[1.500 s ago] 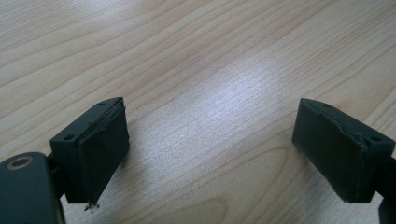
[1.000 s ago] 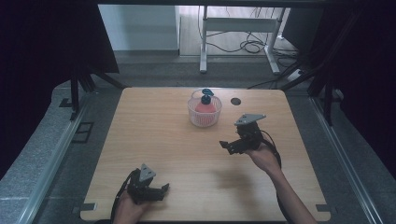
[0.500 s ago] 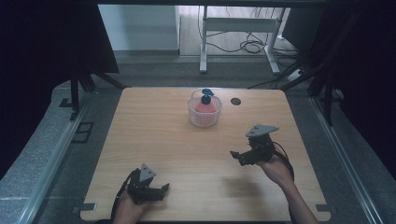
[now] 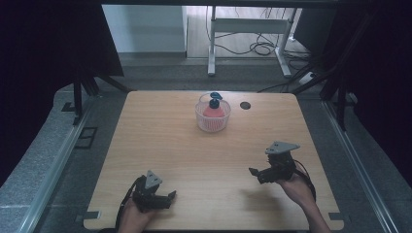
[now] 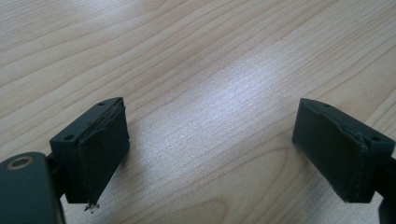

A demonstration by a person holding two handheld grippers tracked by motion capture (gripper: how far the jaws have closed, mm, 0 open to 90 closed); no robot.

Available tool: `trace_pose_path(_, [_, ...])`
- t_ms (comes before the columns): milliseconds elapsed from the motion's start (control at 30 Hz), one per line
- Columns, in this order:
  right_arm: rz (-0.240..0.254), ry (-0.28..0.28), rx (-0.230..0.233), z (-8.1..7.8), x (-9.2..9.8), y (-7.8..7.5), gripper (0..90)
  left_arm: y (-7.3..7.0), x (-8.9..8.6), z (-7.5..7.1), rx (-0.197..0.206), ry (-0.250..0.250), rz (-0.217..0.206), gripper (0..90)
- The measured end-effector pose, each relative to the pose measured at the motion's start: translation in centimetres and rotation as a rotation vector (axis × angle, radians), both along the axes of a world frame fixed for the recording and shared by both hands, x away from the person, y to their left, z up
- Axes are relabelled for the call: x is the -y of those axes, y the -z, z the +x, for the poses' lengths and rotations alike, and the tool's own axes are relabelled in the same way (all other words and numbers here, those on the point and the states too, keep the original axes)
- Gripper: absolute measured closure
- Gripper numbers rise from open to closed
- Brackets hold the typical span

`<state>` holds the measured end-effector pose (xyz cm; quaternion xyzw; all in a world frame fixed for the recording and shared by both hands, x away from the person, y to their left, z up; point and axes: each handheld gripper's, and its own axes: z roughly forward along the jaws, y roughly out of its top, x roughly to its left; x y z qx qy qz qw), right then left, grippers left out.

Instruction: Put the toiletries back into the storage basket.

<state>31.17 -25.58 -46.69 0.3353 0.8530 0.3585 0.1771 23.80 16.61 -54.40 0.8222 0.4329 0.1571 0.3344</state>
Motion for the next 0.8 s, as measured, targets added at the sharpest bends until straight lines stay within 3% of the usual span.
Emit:
trace_pose_path(300, [0.007,0.032,-0.013,-1.6,1.4,1.5,0.0,0.0,0.0,0.0,0.000,-0.002,0.000,10.2])
trace_pose_path(433, [0.005,0.044,-0.023,-2.6,2.0,2.9,0.0,0.0,0.0,0.0,0.000,-0.002,0.000,10.2])
trace_pose_path(800, [0.008,0.060,-0.055,-3.6,3.0,5.3,0.0,0.0,0.0,0.0,0.000,-0.002,0.000,10.2])
